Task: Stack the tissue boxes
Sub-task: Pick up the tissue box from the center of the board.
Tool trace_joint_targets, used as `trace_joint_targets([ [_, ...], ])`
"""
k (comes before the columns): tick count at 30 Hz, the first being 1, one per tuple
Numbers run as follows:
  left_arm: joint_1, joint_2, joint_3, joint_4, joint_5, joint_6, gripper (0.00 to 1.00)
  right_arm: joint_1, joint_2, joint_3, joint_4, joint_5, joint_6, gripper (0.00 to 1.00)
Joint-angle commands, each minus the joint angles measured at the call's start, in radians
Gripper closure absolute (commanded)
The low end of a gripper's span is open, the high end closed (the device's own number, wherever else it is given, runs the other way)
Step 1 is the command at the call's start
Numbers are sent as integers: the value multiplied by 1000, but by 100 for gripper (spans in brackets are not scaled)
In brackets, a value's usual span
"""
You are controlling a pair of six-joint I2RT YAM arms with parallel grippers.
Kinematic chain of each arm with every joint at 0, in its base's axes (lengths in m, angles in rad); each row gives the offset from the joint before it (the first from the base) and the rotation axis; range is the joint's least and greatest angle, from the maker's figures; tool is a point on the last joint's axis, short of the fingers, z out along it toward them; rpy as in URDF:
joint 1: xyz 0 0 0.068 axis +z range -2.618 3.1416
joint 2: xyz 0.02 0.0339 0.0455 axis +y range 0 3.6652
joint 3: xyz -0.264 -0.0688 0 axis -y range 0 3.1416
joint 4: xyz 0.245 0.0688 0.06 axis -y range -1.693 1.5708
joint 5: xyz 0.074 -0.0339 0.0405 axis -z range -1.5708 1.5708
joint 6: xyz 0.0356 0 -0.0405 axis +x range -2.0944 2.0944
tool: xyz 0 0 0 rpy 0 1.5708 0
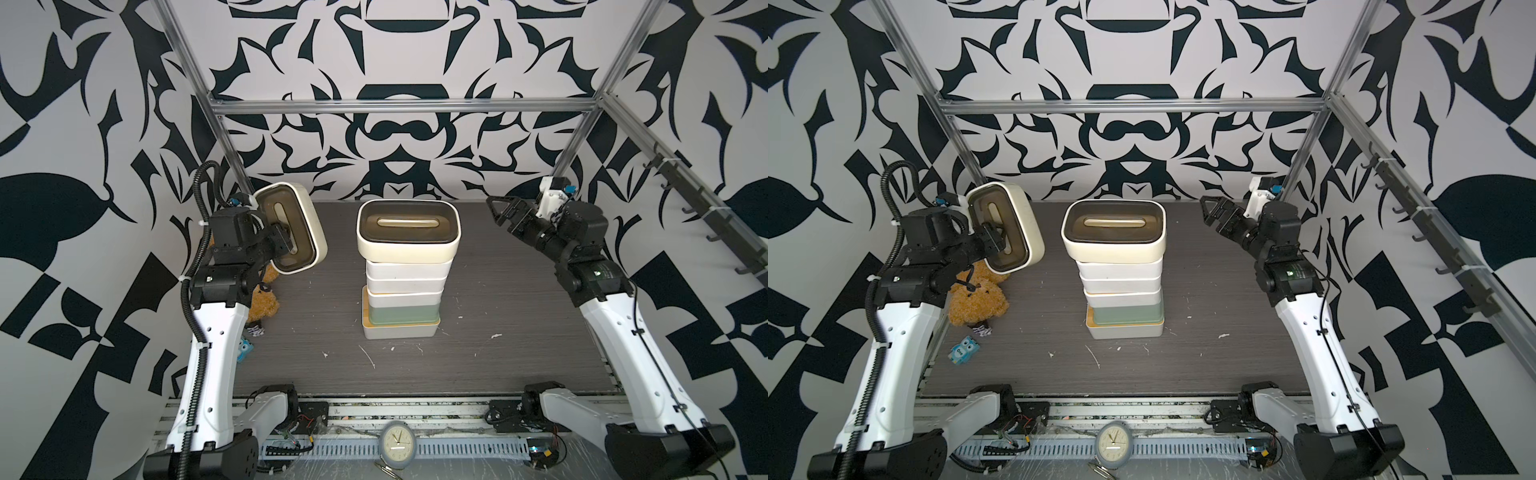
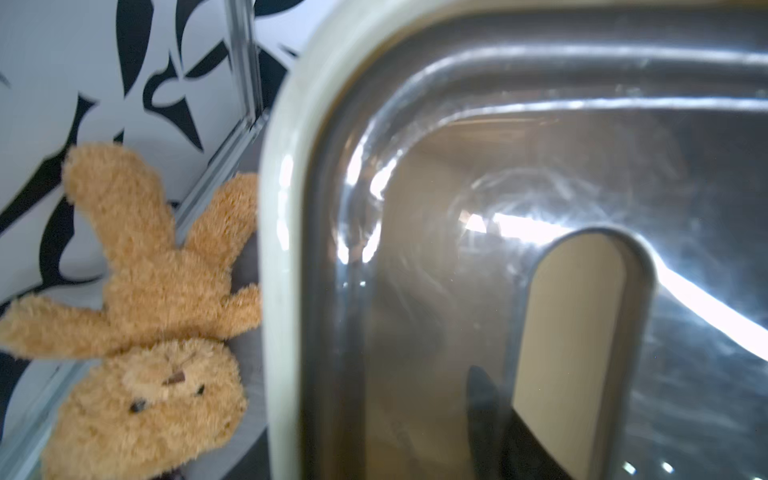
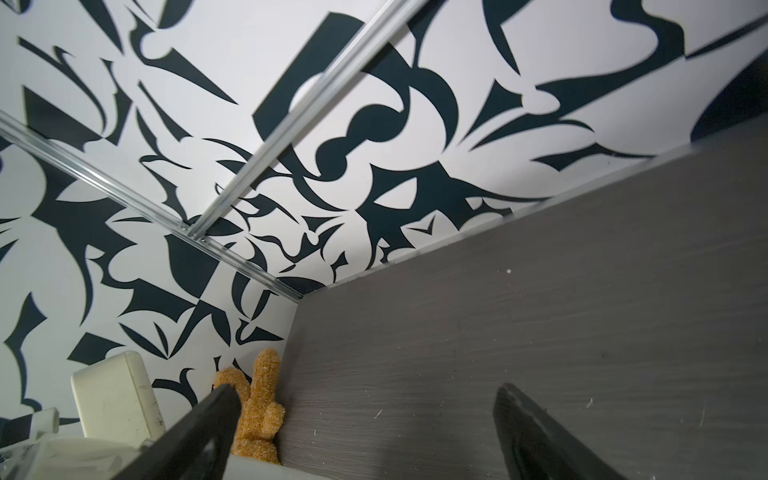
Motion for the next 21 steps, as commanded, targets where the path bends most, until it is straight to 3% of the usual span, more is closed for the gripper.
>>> trace_joint_targets([
  [1,1,-20,82,111,100,173,48,-3,11,166,25,-97,-86,3],
  [8,0,-95,128,120,243,326,48,39,86,423,-27,-276,-124,3],
  [15,1,-164,159,115,345,490,46,314,308,847,-369,-215,-263,4],
  [21,0,-153,246,65,513,544,46,457,399,975,-425,-232,-253,4],
])
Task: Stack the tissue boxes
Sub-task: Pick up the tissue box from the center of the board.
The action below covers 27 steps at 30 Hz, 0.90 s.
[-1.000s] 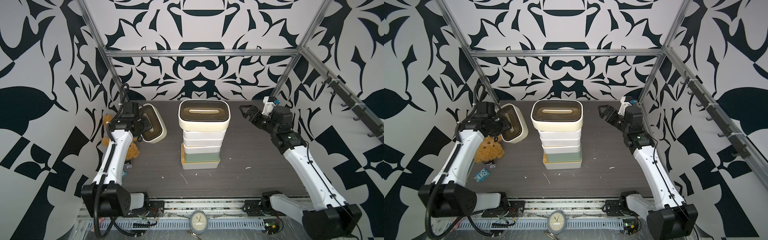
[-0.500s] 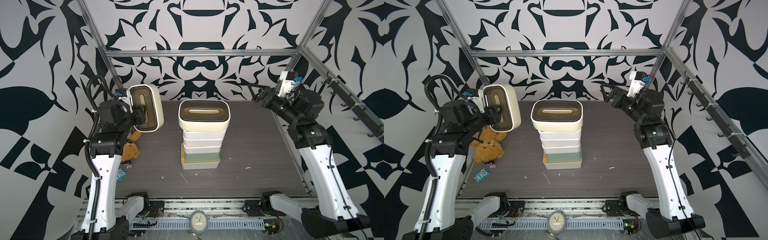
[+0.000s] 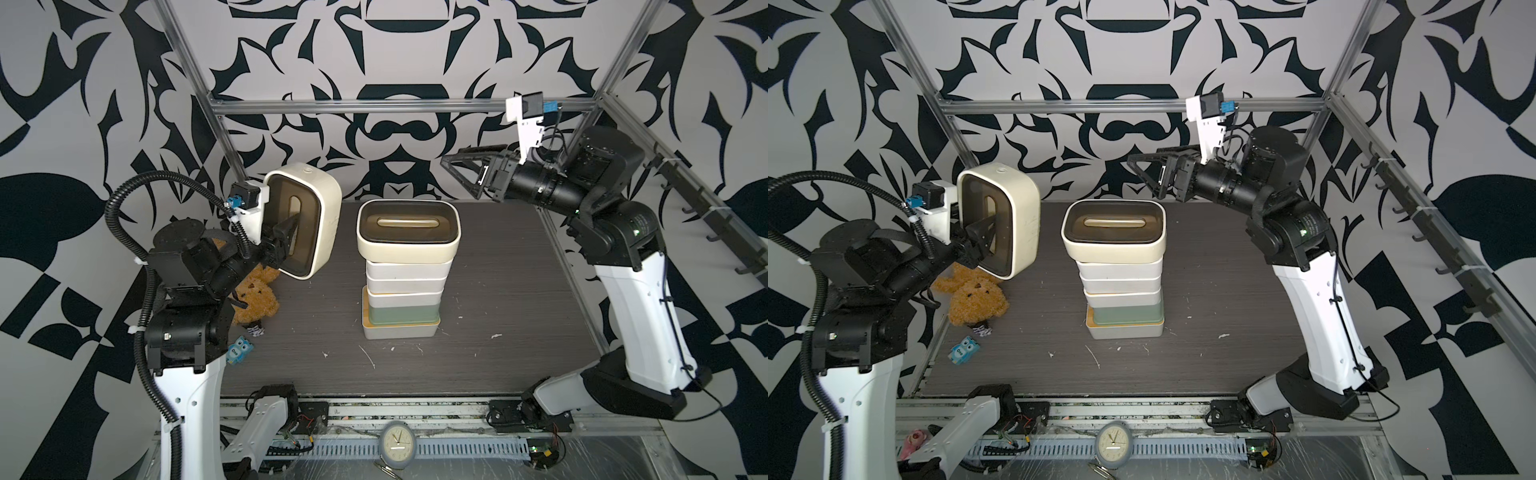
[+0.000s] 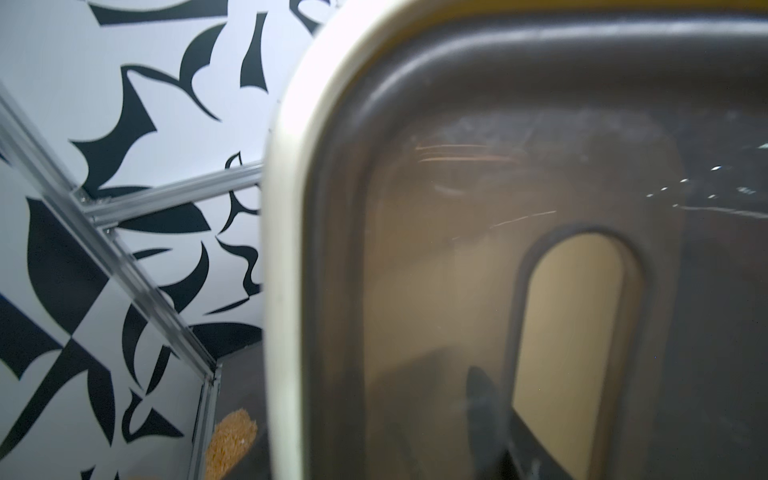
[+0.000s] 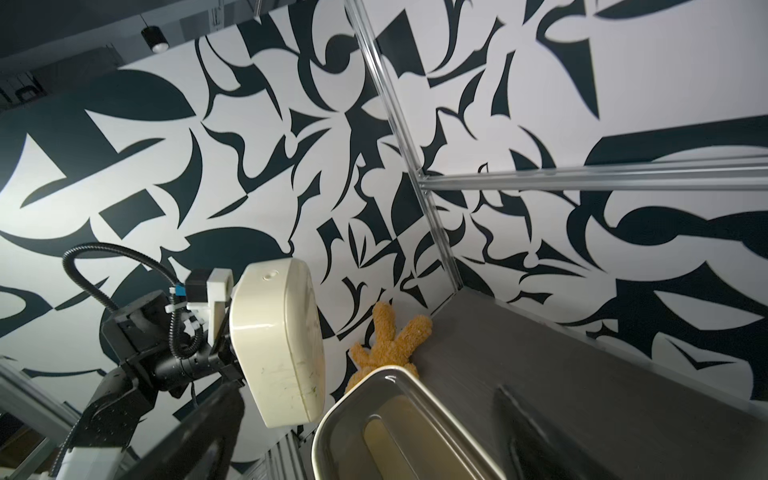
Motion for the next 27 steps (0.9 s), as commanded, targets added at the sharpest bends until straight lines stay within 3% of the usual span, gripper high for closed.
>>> trace_joint_targets([
  [1,-1,5,62,16,162,60,46,73,27,72,-70,-1,-25,4],
  [6,0,34,93,0,234,16,46,185,117,219,-177,51,-13,3],
  [15,-32,132,217,-92,278,-61,48,258,144,260,-172,74,36,2],
  [27,-242,224,396,-354,0,8,49,297,225,343,-164,107,73,1],
])
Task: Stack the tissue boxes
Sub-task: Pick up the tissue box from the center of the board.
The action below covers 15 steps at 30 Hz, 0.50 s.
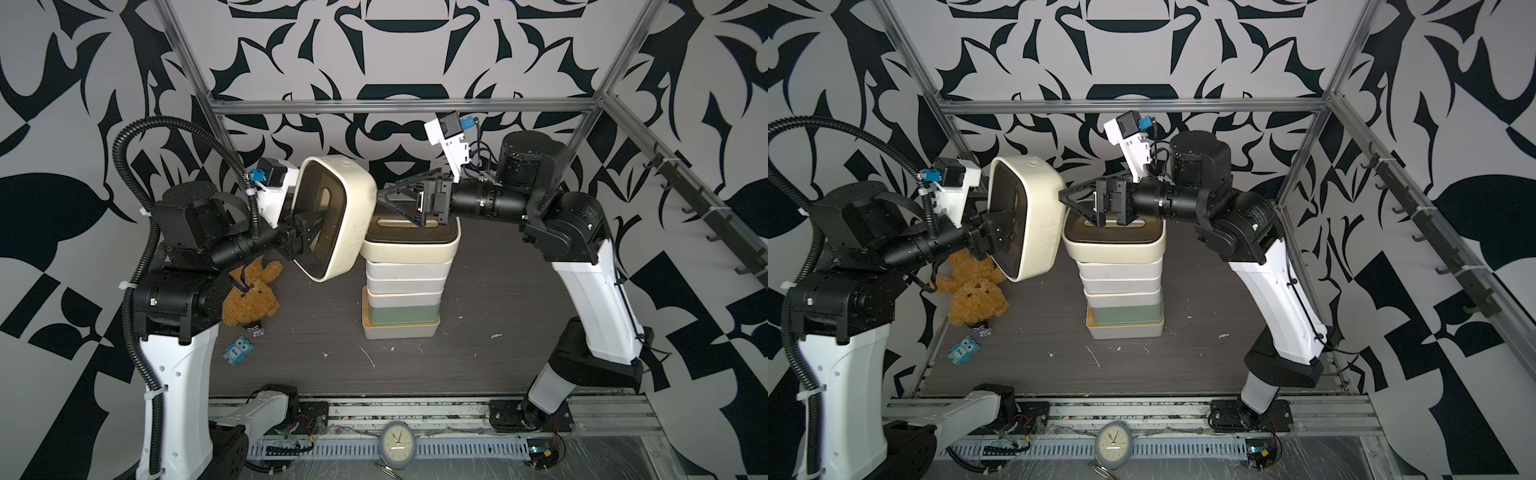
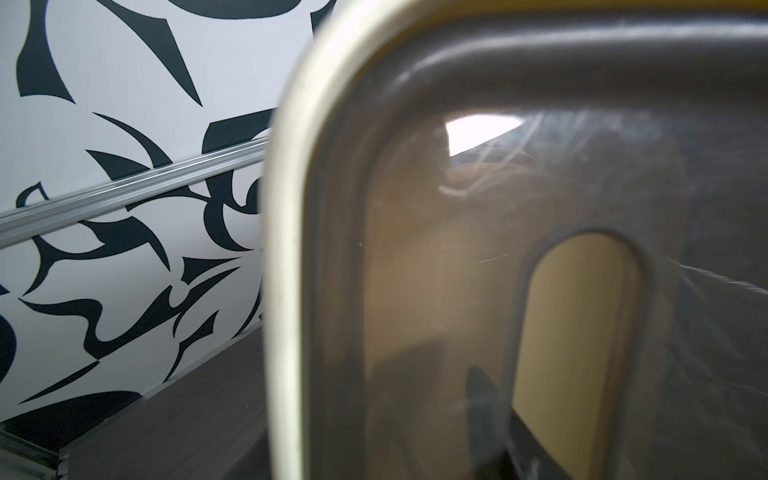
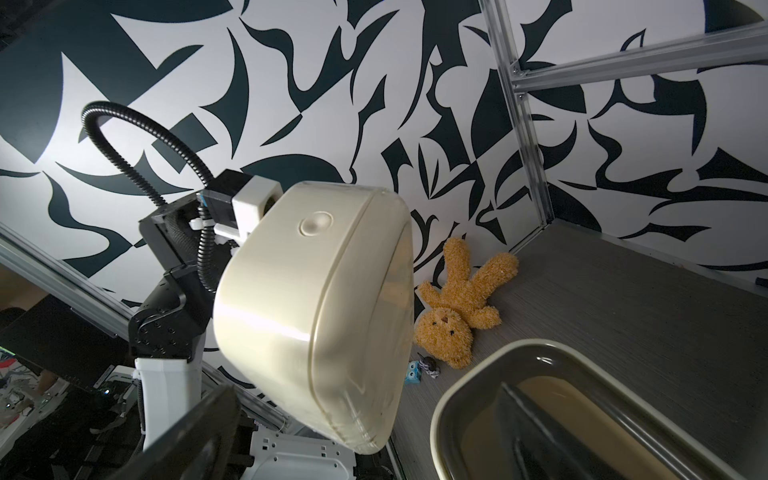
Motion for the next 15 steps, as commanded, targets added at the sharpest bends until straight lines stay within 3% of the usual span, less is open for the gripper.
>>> trace_joint_targets([
  [1,-63,14,56,-86,-121,33,50,8,1,24,46,16,25,1],
  [5,-142,20,69,-105,-238,56,50,24,17,34,67,-6,46,1],
  [15,-179,33,96,-122,-309,64,50,62,39,29,80,-27,54,1],
])
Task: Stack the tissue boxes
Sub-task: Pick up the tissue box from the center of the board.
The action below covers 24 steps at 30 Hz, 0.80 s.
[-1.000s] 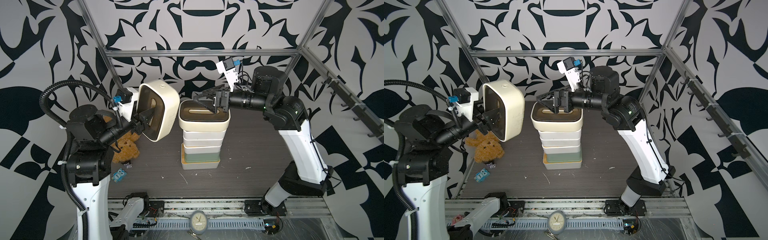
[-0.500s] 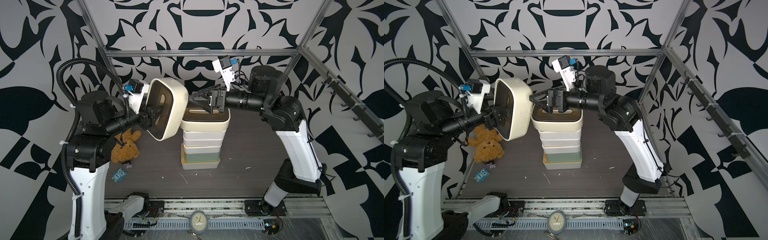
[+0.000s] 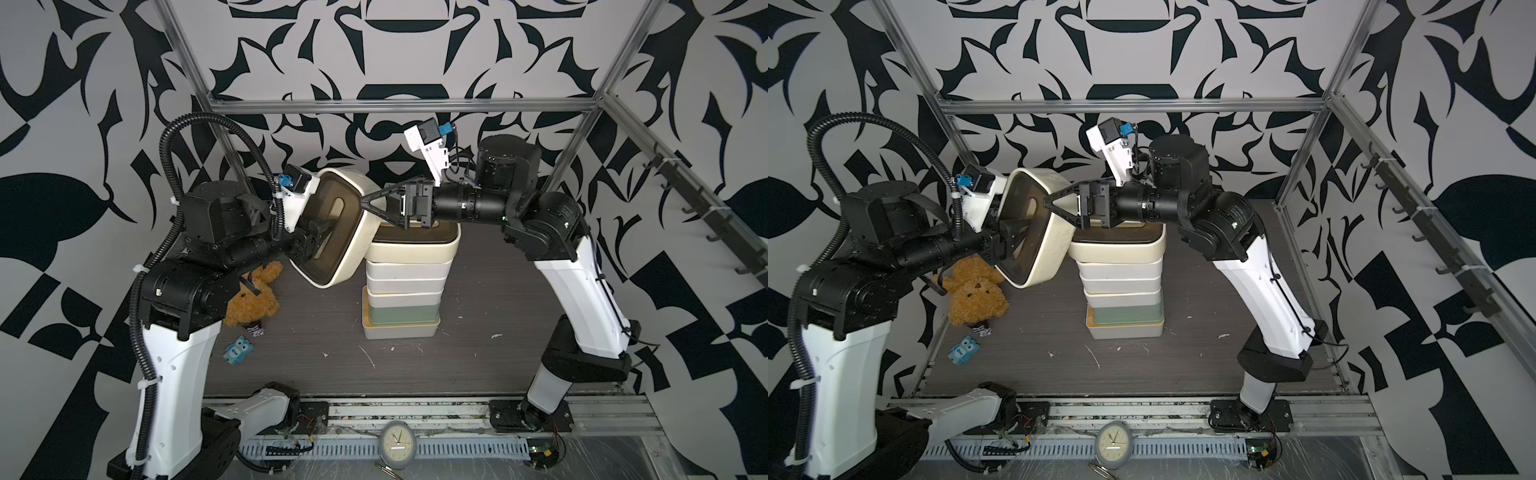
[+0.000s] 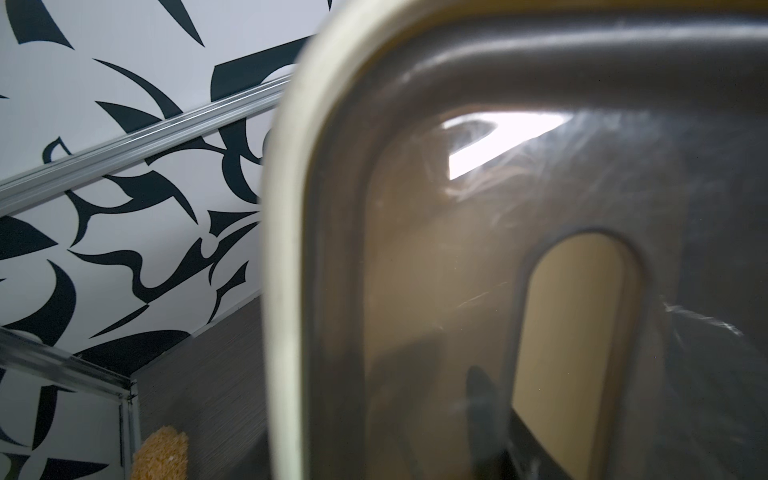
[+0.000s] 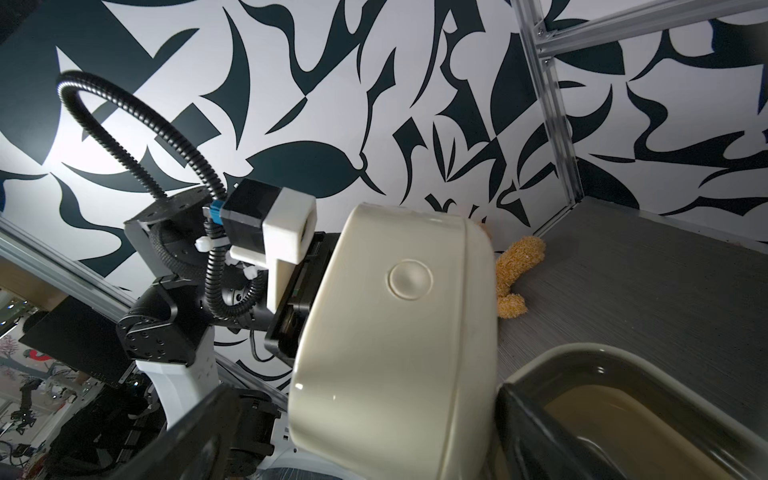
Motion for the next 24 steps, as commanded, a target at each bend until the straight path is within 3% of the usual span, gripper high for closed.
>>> trace_joint_targets([
  [1,-21,-7,46,3,-38,14,50,10,4,32,48,-12,2,1],
  [17,-157,13,59,1,-227,99,50,18,59,98,-15,66,-23,17],
  [24,-158,-2,39,38,-252,103,48,18,54,88,-9,50,-18,34],
])
